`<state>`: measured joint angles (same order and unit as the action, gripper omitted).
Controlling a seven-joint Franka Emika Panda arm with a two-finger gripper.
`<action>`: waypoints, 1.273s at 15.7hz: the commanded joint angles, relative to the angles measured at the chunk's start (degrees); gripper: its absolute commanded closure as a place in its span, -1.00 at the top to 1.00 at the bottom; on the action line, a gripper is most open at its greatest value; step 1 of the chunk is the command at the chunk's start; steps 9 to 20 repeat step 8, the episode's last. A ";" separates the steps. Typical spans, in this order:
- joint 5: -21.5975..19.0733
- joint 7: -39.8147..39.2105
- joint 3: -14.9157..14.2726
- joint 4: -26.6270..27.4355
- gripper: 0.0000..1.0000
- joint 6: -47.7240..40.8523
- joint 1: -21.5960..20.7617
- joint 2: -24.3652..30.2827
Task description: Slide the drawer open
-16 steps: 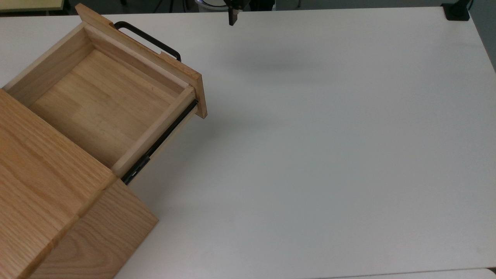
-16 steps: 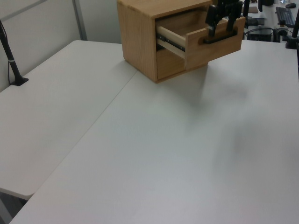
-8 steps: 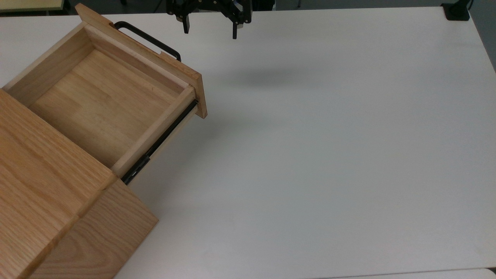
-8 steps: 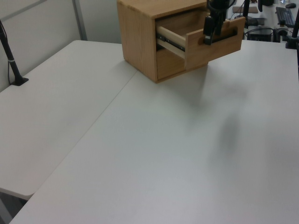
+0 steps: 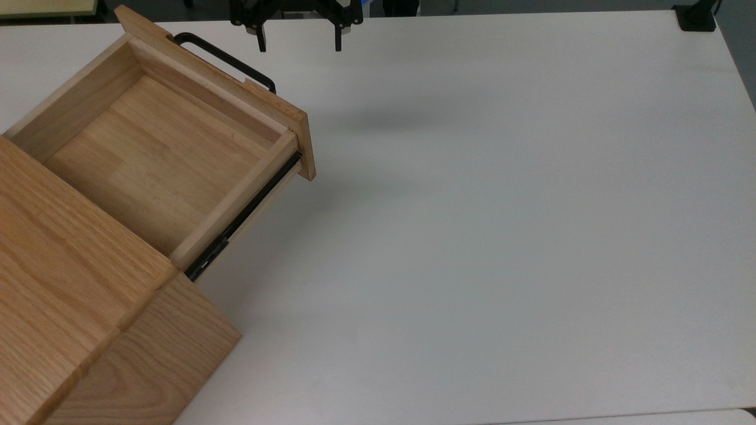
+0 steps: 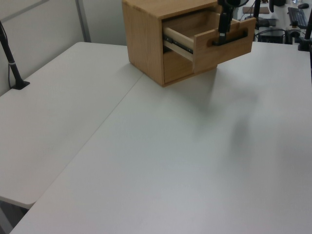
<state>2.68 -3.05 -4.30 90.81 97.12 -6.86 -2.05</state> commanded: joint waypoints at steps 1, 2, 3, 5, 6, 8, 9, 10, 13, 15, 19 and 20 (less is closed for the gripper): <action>0.13 -1.43 -0.36 -0.72 1.00 -2.11 -0.52 0.38; 0.13 -1.08 -0.36 -0.72 1.00 -2.02 -0.61 0.29; 0.13 -0.99 -0.36 -0.63 1.00 -2.11 -0.61 0.38; -0.04 0.93 -0.36 -0.63 1.00 -2.02 -0.61 0.47; -0.04 1.29 -0.36 -0.63 1.00 -2.02 -0.61 0.47; 0.04 0.86 -0.28 -0.63 1.00 -2.11 -0.70 0.47; 0.04 0.86 -0.28 -0.63 1.00 -2.11 -0.70 0.47; 0.04 0.86 -0.28 -0.63 1.00 -2.11 -0.70 0.47; 0.04 0.86 -0.28 -0.63 1.00 -2.11 -0.70 0.47; 0.04 0.86 -0.28 -0.63 1.00 -2.11 -0.70 0.47; 0.04 0.86 -0.28 -0.63 1.00 -2.11 -0.70 0.47; 0.04 0.86 -0.28 -0.63 1.00 -2.11 -0.70 0.47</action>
